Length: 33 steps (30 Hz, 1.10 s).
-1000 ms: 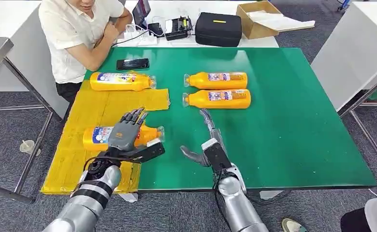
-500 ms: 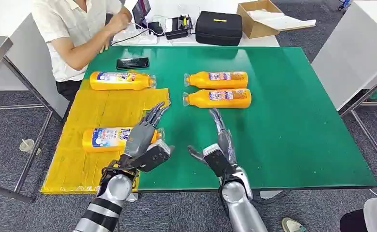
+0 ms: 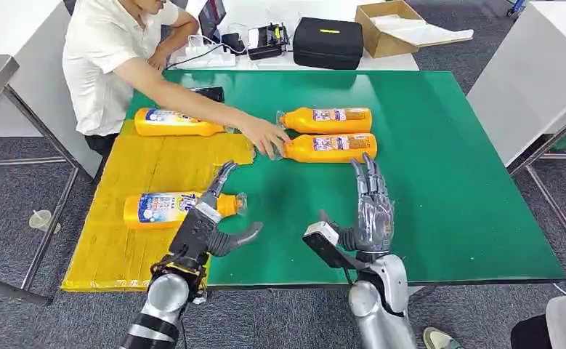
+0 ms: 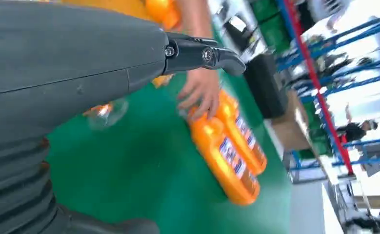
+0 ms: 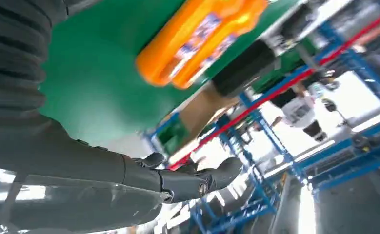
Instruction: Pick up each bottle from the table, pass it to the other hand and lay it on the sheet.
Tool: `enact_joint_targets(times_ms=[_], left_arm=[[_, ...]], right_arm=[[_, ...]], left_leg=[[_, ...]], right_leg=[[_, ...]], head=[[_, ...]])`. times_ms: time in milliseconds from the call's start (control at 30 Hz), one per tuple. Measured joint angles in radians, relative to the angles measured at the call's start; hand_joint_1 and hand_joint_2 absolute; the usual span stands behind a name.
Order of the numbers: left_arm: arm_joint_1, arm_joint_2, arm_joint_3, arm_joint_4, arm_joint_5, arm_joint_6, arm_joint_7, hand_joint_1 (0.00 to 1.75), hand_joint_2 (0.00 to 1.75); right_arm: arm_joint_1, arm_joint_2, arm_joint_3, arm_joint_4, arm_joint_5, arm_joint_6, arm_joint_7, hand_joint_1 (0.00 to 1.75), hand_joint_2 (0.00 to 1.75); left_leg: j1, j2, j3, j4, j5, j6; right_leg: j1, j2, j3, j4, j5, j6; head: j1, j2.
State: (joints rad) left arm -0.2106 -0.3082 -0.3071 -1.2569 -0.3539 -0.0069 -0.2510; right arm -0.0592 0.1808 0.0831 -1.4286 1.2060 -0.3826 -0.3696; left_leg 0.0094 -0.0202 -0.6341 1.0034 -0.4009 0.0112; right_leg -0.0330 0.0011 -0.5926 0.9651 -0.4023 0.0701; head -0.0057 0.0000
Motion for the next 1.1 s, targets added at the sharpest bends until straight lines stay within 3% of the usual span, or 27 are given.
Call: enact_joint_targets(times_ms=[167, 333, 667, 1100], left_arm=[[0.037, 0.000, -0.029, 0.007, 0.102, -0.043, 0.029, 0.00, 1.75], [0.055, 0.001, -0.062, 0.005, 0.189, -0.138, 0.037, 0.00, 1.75], [0.055, 0.003, -0.099, 0.005, 0.172, -0.126, 0.011, 0.00, 1.75], [0.042, 0.003, -0.135, 0.022, 0.090, -0.092, 0.006, 0.00, 1.75]], right_arm=[[-0.011, -0.069, -0.025, 0.040, 0.110, 0.026, 0.107, 0.00, 1.75], [-0.060, -0.138, -0.055, 0.132, 0.129, 0.085, 0.150, 0.00, 1.75], [-0.165, -0.201, -0.082, 0.325, 0.082, 0.133, 0.143, 0.00, 1.75], [-0.241, -0.201, -0.082, 0.499, 0.067, 0.167, 0.121, 0.00, 1.75]], left_leg=[[0.000, 0.000, 0.000, 0.000, 0.000, 0.000], [0.000, 0.000, -0.001, 0.000, 0.000, 0.000], [0.000, 0.000, 0.000, 0.000, 0.000, 0.000], [0.000, 0.000, 0.000, 0.000, 0.000, 0.000]], right_leg=[[0.000, 0.000, 0.000, 0.000, 0.000, 0.000], [0.000, 0.000, 0.000, 0.000, 0.000, 0.000], [0.000, 0.000, 0.000, 0.000, 0.000, 0.000], [0.000, 0.000, 0.000, 0.000, 0.000, 0.000]], head=[[0.000, 0.000], [0.000, 0.000], [0.000, 0.000], [-0.001, 0.000]])
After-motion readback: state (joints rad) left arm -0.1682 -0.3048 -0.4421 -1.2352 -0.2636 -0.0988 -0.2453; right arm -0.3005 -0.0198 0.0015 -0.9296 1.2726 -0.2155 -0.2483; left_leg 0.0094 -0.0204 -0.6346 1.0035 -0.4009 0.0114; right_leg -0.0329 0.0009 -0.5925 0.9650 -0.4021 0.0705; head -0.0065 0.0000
